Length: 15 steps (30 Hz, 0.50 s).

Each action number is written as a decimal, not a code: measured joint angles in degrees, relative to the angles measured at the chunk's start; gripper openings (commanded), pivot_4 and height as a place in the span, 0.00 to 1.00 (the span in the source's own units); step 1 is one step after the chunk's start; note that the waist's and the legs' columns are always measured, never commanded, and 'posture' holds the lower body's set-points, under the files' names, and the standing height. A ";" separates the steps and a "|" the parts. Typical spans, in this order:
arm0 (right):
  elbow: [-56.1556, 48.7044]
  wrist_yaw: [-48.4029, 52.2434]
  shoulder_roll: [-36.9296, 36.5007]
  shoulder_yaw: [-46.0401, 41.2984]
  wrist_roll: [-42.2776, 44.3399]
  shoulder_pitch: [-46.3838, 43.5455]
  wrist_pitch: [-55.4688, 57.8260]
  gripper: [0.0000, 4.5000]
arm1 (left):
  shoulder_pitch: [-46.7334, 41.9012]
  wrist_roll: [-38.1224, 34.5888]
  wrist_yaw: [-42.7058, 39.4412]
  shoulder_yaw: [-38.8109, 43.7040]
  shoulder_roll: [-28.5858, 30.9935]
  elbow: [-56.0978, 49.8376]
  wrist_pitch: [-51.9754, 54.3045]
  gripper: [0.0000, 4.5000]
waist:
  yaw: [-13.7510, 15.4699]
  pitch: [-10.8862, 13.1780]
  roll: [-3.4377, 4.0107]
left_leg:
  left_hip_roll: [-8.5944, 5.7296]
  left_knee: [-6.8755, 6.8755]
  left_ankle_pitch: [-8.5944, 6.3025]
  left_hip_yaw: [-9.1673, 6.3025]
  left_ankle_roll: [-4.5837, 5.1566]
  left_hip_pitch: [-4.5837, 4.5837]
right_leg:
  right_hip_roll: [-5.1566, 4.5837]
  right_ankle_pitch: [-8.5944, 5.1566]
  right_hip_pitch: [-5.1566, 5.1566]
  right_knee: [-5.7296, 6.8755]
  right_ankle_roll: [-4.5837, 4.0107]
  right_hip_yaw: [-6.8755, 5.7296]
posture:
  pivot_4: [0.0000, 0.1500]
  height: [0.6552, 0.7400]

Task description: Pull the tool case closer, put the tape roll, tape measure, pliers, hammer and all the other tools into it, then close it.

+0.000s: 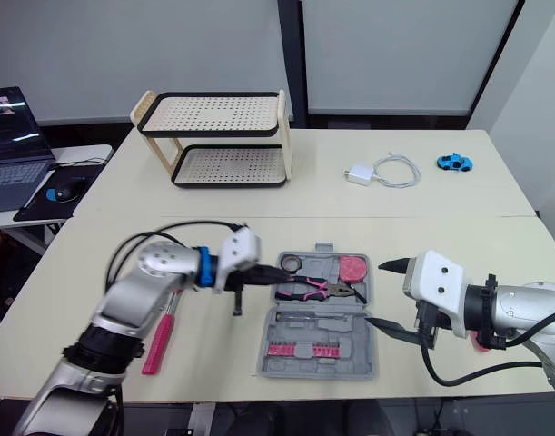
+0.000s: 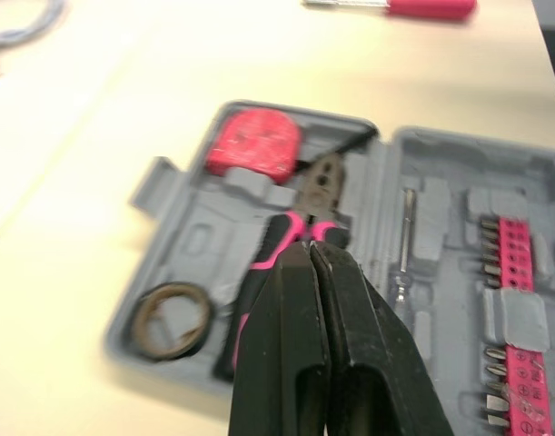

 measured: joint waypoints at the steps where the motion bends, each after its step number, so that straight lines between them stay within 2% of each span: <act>1: 0.29 -0.02 0.15 -1.29 -0.08 0.54 -0.42 1.00 | 1.40 -1.23 1.44 2.90 0.69 -0.44 1.13 0.00 | 0.00 0.00 0.00 | 0.00 -0.01 0.00 0.00 0.01 0.00 | 0.00 0.00 0.00 -0.01 0.00 0.00 | 1.00 1.00; 6: 3.93 -0.96 3.59 -11.09 -2.27 7.09 -2.89 1.00 | 9.60 -2.29 9.51 17.94 5.01 4.02 1.65 0.00 | 0.14 0.00 -0.01 | 0.02 -0.03 -0.05 -0.03 0.08 0.01 | -0.02 0.00 -0.01 -0.01 0.00 0.00 | 1.00 1.00; 10: 8.41 -0.66 7.02 -19.03 -5.19 14.61 -6.92 1.00 | 16.25 -2.37 15.47 28.31 5.85 9.32 -0.86 0.00 | 0.21 0.00 -0.01 | 0.05 -0.06 -0.06 -0.01 0.09 0.03 | -0.08 0.00 0.00 -0.04 0.00 0.06 | 1.00 1.00; 15: 20.44 0.74 11.42 -27.18 -10.65 23.65 -15.57 1.00 | 24.54 -2.32 25.39 39.53 5.45 18.22 -1.46 0.00 | 0.29 -0.05 -0.08 | 0.05 -0.36 -0.06 0.06 0.11 0.26 | -0.10 0.00 0.05 -0.11 0.00 0.21 | 1.00 1.00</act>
